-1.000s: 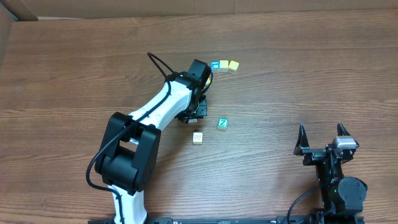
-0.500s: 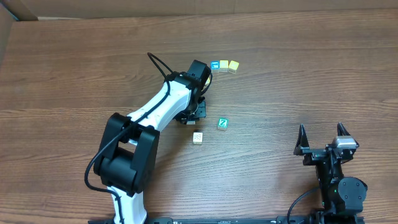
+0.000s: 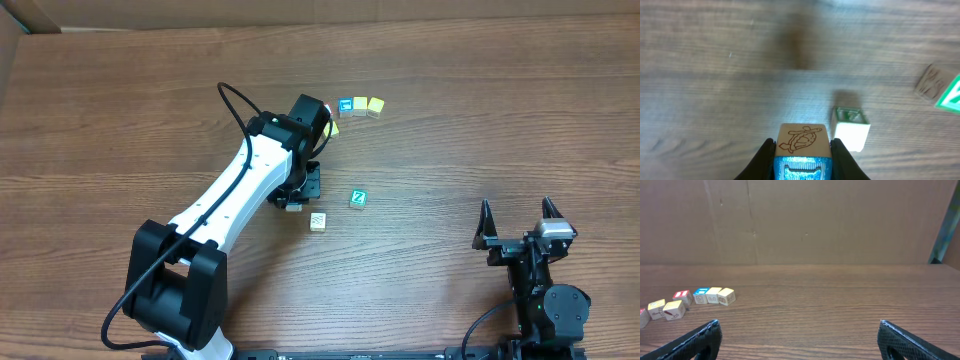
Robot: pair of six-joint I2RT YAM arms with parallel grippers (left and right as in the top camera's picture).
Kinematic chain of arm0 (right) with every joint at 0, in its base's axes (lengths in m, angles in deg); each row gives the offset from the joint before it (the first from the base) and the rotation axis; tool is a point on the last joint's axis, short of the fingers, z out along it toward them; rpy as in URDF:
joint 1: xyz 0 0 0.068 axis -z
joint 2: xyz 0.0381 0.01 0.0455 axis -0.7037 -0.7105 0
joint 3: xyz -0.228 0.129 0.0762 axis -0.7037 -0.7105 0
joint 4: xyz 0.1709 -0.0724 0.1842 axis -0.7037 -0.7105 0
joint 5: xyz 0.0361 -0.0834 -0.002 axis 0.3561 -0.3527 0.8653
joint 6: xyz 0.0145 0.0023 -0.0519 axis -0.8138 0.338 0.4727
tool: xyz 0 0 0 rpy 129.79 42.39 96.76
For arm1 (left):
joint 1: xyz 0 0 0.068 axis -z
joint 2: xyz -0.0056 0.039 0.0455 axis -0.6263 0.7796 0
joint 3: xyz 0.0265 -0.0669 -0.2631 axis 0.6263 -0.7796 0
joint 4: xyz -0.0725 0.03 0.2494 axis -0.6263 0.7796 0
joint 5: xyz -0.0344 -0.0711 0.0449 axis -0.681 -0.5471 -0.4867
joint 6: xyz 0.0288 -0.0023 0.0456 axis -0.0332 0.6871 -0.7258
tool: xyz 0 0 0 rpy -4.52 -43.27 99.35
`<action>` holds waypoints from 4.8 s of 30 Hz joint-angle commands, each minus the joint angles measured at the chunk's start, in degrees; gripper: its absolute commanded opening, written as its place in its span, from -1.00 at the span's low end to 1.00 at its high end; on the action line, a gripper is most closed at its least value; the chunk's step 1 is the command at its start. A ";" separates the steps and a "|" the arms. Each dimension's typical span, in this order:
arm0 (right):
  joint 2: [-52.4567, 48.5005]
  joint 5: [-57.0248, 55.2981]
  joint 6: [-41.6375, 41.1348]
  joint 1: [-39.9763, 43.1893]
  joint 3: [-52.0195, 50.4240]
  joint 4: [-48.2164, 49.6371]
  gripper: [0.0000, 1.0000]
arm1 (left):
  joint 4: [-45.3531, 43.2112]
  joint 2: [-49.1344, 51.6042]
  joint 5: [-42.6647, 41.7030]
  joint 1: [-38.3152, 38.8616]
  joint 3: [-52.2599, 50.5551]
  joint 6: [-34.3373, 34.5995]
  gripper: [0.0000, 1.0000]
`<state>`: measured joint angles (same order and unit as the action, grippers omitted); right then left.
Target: Flip 4 blocks
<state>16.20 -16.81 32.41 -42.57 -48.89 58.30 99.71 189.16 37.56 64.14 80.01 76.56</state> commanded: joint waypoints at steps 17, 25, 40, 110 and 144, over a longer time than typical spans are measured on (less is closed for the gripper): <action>0.42 0.07 0.22 -0.26 -0.59 0.33 1.00 | -0.55 -1.14 -1.88 -0.15 -3.78 3.23 -0.68; 0.42 0.07 0.22 -0.26 -0.59 0.33 1.00 | -7.69 -1.14 -1.88 -0.15 -9.77 3.23 -0.67; 0.42 0.07 0.22 -0.26 -0.59 0.33 1.00 | -10.78 -1.03 -1.29 -0.15 -11.74 3.23 -0.53; 0.42 0.07 0.22 -0.26 -0.59 0.33 1.00 | -16.09 -1.88 -8.28 -6.91 -19.10 4.59 -0.86; 0.42 0.07 0.22 -0.26 -0.59 0.33 1.00 | -15.67 -1.88 -9.75 -6.05 -19.10 5.57 -0.85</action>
<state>16.20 -16.81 32.43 -42.57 -48.89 58.30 84.72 188.46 28.38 57.91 61.49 81.32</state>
